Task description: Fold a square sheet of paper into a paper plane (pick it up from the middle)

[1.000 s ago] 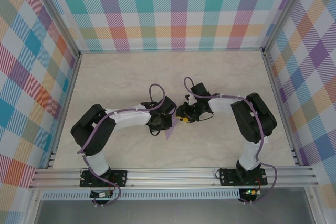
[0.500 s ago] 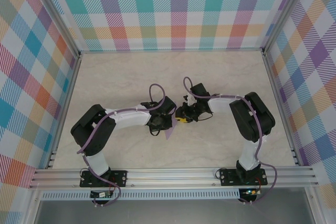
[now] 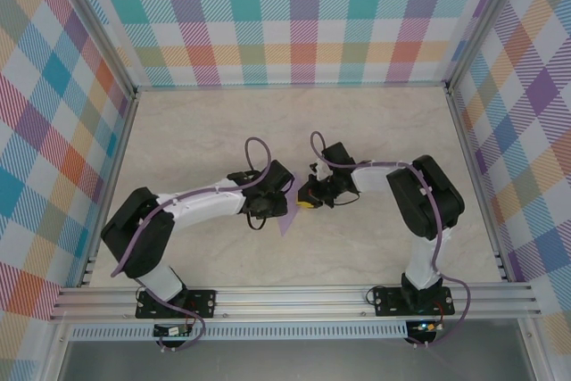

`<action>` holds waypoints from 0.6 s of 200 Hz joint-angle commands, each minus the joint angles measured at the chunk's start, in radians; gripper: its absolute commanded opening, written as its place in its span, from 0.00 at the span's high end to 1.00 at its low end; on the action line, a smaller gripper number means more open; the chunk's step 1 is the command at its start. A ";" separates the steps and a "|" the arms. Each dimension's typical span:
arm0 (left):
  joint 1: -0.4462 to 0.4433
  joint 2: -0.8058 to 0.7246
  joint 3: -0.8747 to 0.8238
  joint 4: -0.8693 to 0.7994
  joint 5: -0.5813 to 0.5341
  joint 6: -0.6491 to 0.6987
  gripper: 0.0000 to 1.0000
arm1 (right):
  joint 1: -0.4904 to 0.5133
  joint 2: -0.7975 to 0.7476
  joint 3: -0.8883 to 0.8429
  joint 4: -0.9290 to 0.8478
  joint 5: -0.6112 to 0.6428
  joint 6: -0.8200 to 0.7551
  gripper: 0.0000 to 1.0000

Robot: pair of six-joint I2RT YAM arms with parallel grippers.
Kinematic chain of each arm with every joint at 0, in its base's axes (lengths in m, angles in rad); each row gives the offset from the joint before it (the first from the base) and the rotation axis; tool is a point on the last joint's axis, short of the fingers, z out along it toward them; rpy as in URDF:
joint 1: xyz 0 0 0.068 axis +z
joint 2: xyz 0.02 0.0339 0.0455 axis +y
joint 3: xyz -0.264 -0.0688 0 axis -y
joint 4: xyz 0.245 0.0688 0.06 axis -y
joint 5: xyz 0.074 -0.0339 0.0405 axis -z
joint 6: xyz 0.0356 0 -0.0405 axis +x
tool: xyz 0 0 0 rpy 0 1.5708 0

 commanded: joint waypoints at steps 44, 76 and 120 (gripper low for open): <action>0.044 -0.244 -0.115 -0.004 -0.084 0.042 0.26 | 0.024 -0.233 0.025 -0.187 0.261 -0.001 1.00; 0.055 -0.360 -0.187 0.056 -0.096 0.091 0.10 | 0.079 -0.296 0.074 -0.282 0.420 0.044 1.00; 0.057 -0.460 -0.266 0.133 -0.117 0.177 0.00 | 0.162 -0.292 0.140 -0.330 0.560 0.238 1.00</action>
